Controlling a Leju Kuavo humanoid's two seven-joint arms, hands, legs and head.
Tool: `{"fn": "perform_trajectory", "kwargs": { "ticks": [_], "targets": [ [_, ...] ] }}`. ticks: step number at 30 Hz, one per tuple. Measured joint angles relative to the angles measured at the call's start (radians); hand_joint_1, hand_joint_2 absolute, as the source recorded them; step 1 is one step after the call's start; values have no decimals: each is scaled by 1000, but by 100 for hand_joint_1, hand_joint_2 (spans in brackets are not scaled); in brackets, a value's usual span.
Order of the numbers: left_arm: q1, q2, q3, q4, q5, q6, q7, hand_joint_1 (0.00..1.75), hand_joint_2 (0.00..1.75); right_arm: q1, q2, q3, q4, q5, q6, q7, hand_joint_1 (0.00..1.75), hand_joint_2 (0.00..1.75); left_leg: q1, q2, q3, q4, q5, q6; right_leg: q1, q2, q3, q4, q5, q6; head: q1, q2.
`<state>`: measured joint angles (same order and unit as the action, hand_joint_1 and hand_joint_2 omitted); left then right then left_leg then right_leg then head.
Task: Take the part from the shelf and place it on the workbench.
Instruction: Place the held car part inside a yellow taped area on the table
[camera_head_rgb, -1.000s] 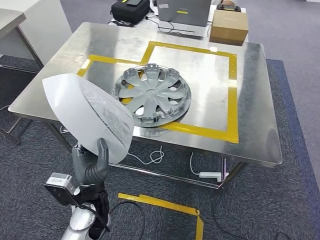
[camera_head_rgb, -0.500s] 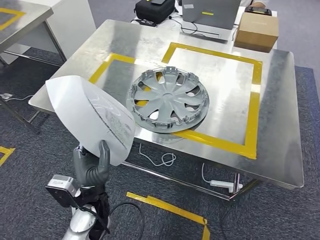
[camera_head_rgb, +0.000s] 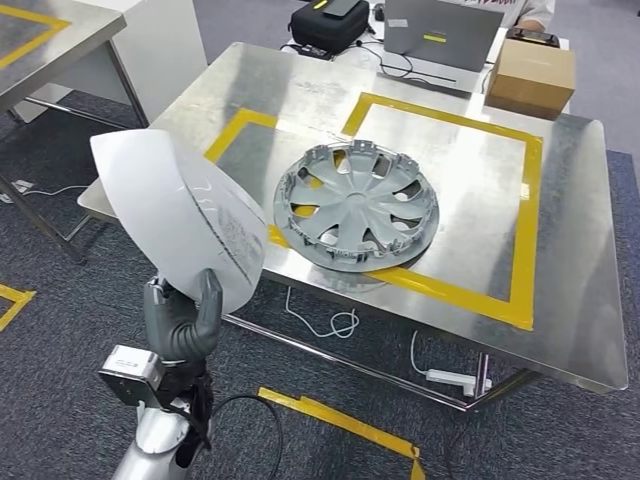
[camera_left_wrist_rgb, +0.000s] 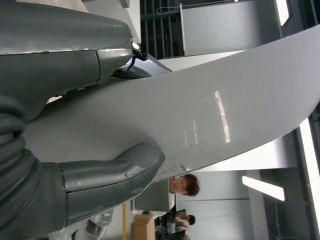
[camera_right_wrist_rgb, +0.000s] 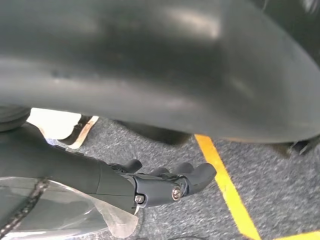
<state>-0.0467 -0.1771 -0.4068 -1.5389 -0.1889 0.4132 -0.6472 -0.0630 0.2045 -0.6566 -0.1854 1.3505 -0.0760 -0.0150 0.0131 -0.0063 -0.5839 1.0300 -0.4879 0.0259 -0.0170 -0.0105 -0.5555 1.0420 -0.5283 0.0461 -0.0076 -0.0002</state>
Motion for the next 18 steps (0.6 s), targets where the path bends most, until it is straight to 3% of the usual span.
{"fn": "perform_trajectory", "kwargs": {
  "ticks": [1,3,5,6,7,8,10,11,15,16,18],
  "targets": [
    [-7,0,-1,0,-4,-2,2,175,175,-1,0,3,0,0,0,-2,0,0,0,0,4,-1,0,5,-1,2,-20,37,-20,2,2,0],
    [-16,1,-1,0,-7,-5,4,175,175,-1,0,6,0,0,0,-7,0,0,-2,0,5,-2,-2,12,-1,6,-88,162,-78,4,5,0],
    [-18,2,-1,0,-9,-6,7,175,175,3,0,6,0,-1,0,-9,0,0,-6,-1,7,-2,-5,15,-1,7,-147,254,-104,4,6,0],
    [-19,3,-1,0,-9,-6,8,175,175,5,0,7,0,-1,0,-9,0,0,-7,-2,10,-1,-7,16,0,7,-152,250,-89,2,6,0],
    [-19,4,-1,0,-9,-6,8,175,175,6,0,7,0,-2,0,-9,0,0,-8,-4,15,-1,-10,15,0,7,-138,206,-53,-2,6,0],
    [-21,4,0,0,-9,-6,9,175,175,6,0,7,0,-3,0,-9,0,0,-9,-6,21,-1,-15,14,1,8,-112,137,-9,-7,6,0],
    [-24,5,0,0,-10,-7,12,175,175,5,0,7,0,-6,2,-2,0,0,-10,-8,28,-1,-22,7,6,9,-65,21,30,-15,6,0],
    [-26,5,0,0,-10,-8,15,175,175,5,0,7,0,-8,2,4,0,0,-11,-8,29,-1,-25,1,8,9,-52,-8,32,-20,5,0],
    [-34,5,-1,-1,-14,-13,23,175,175,8,-1,7,0,-15,3,19,0,0,-11,-7,31,28,-28,-22,6,9,-24,-27,33,-38,0,0],
    [-38,6,-1,-1,-14,-13,23,175,175,7,-1,7,0,-16,3,22,0,0,-10,-6,17,60,-40,-26,4,9,-12,-30,31,-43,-3,0],
    [-43,7,-1,-2,-15,-13,24,175,175,6,-1,7,0,-18,3,25,0,0,-7,-4,-43,169,-84,-36,3,8,1,-34,21,-50,-9,0]
  ]
}}
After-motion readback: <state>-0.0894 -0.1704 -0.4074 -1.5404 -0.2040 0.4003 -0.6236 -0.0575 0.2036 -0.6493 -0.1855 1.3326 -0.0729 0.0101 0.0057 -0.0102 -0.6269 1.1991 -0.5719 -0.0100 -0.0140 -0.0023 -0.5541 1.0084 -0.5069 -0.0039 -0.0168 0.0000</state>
